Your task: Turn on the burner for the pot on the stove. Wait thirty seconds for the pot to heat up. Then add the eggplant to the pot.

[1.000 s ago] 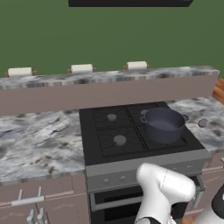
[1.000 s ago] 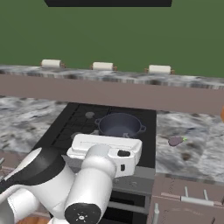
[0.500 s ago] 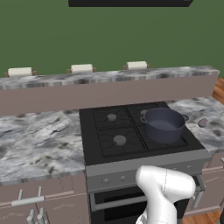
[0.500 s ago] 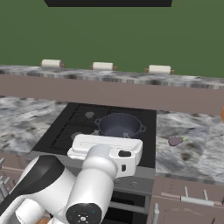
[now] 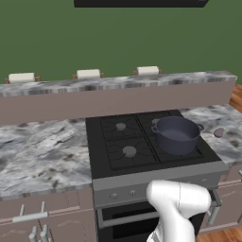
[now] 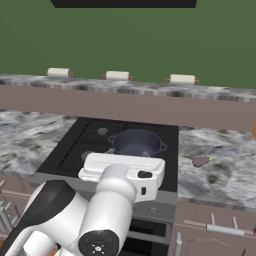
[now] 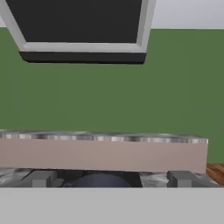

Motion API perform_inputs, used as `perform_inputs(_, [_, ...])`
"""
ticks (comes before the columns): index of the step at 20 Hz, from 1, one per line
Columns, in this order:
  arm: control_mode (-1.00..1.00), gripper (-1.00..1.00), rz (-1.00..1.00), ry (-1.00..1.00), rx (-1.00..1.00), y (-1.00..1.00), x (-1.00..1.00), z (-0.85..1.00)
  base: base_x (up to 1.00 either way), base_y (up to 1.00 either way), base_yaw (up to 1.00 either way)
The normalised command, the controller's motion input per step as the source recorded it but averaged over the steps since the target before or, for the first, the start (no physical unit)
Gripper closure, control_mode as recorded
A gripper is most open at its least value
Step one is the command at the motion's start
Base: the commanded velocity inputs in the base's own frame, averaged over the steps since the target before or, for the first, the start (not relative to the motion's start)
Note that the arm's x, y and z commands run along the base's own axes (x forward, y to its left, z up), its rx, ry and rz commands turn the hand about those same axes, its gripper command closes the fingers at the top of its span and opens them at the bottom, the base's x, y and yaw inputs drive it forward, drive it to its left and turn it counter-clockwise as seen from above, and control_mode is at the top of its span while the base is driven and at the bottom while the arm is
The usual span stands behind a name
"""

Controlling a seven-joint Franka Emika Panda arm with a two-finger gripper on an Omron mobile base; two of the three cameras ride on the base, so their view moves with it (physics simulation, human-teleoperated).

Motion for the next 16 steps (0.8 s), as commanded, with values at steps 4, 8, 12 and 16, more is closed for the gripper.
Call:
perform_inputs(4, [-1.00,-1.00,0.00,0.00,0.00,0.00,0.00,0.00,0.00,0.00,0.00])
perform_inputs(8, [-1.00,-1.00,0.00,0.00,0.00,0.00,0.00,0.00,0.00,0.00,0.00])
perform_inputs(12, [-1.00,-1.00,0.00,0.00,0.00,0.00,0.00,0.00,0.00,0.00,0.00])
perform_inputs(16, [-1.00,-1.00,0.00,0.00,0.00,0.00,0.00,0.00,0.00,0.00,0.00])
